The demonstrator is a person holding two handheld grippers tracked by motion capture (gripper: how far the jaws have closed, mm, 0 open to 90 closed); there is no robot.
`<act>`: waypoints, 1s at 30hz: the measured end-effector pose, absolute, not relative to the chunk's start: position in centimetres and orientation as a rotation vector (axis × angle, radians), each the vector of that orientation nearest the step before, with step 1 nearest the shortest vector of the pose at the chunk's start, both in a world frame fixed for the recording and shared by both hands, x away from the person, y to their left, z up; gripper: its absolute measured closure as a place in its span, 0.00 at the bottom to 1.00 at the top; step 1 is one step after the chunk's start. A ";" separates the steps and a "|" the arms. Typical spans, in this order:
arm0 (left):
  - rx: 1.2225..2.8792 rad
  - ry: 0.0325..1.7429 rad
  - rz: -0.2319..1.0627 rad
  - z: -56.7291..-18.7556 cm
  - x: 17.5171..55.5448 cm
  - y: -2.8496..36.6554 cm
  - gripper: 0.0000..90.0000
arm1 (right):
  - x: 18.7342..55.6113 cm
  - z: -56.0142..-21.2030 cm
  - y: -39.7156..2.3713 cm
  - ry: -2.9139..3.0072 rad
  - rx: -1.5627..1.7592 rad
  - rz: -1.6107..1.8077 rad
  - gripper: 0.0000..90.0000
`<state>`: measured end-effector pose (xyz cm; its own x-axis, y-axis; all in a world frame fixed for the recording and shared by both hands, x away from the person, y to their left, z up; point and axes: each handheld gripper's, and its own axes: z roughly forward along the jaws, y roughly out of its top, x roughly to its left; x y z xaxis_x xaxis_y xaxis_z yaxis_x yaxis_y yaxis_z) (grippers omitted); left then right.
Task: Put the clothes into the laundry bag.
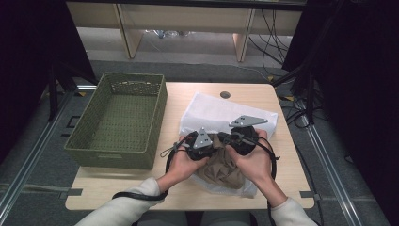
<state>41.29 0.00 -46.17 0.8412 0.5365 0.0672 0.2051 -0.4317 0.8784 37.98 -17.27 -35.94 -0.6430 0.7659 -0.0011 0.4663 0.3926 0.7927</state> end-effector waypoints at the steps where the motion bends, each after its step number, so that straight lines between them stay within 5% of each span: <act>1: 2.020 0.534 0.405 -46.1 41.2 0.1 0.74 | 38.0 -36.0 -17.2 2.290 1.075 1.136 1.00; 12: 2.030 0.530 0.415 -43.9 37.9 3.2 0.28 | 38.0 -36.0 -17.4 2.276 1.118 1.136 1.00; 30: 2.260 0.589 0.459 -48.2 38.4 7.3 0.21 | 38.1 -36.0 -17.3 2.291 1.078 1.115 1.00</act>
<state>38.40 7.25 -48.18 0.8305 0.5380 0.1446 0.2719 -0.6180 0.7377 38.15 -17.32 -36.04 -0.6374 0.7705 0.0002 0.4758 0.3933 0.7867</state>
